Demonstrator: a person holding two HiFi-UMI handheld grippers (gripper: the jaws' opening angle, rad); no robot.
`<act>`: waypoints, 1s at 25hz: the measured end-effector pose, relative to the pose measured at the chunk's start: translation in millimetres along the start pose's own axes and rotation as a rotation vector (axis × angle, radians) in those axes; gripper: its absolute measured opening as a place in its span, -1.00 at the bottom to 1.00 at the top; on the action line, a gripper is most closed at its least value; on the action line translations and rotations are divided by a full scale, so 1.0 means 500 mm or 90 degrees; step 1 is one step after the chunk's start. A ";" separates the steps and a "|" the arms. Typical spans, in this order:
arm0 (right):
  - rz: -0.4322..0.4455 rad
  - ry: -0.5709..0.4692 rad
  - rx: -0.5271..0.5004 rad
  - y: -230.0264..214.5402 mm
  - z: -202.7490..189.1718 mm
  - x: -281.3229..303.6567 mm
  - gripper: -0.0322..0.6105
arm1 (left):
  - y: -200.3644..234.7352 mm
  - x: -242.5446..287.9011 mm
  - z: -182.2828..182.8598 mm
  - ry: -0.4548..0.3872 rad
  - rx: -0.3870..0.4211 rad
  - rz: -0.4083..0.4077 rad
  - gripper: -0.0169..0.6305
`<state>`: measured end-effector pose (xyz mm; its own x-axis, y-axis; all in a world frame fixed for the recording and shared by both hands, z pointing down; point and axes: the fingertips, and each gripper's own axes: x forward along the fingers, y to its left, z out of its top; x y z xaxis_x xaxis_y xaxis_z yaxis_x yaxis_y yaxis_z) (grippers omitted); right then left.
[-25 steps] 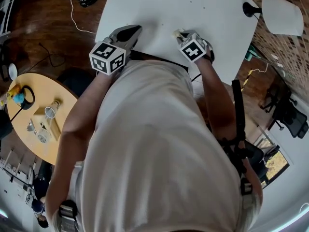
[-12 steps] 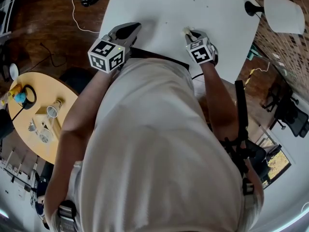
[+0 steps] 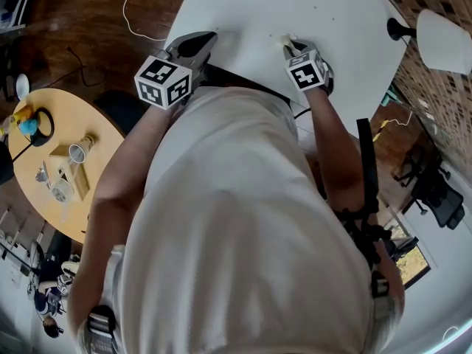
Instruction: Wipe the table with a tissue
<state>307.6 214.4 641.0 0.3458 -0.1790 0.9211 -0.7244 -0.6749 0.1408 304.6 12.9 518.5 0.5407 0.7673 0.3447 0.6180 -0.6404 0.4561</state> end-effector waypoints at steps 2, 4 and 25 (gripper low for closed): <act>-0.011 -0.001 -0.006 0.001 0.012 0.005 -0.67 | 0.007 -0.018 -0.003 -0.005 -0.002 0.013 -0.93; -0.011 -0.015 -0.023 0.009 0.030 0.010 -0.67 | 0.016 -0.037 -0.008 -0.009 -0.002 0.029 -0.93; 0.015 -0.003 -0.060 -0.002 -0.018 -0.006 -0.67 | 0.051 -0.058 0.002 -0.038 -0.017 0.057 -0.93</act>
<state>301.7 222.0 641.5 0.3309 -0.1972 0.9228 -0.7851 -0.6001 0.1533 305.2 -25.8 519.1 0.6267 0.7036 0.3351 0.5513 -0.7042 0.4474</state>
